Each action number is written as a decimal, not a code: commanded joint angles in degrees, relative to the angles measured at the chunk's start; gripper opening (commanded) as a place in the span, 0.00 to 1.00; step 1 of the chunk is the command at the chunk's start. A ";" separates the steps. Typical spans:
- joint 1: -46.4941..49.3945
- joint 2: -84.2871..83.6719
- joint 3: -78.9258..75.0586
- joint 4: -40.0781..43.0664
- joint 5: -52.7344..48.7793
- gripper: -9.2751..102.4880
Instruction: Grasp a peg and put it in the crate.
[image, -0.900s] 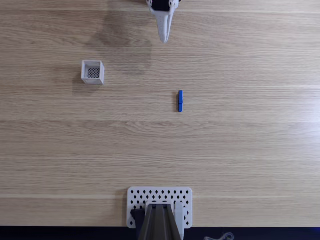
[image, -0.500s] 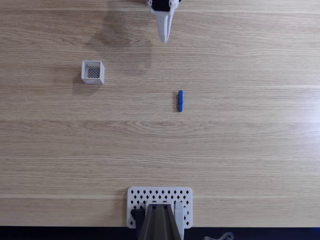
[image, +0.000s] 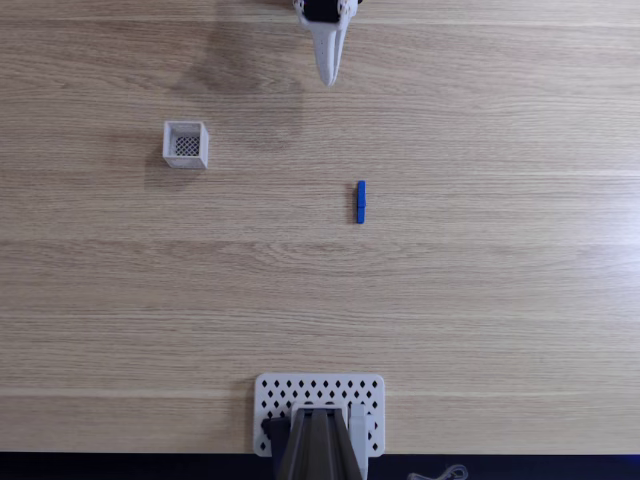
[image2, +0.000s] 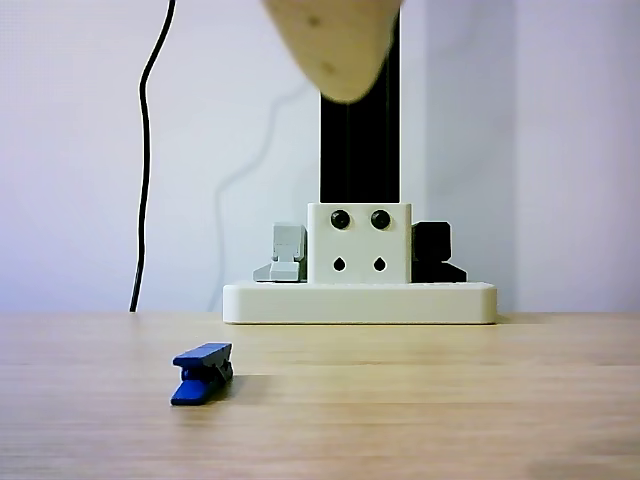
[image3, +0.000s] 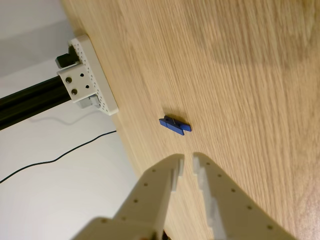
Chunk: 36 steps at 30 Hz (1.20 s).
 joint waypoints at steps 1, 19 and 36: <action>-0.09 1.23 -0.62 0.26 0.53 0.08; -0.35 1.14 -0.70 0.44 -0.09 0.08; -0.44 -16.96 -11.34 0.44 -1.32 0.08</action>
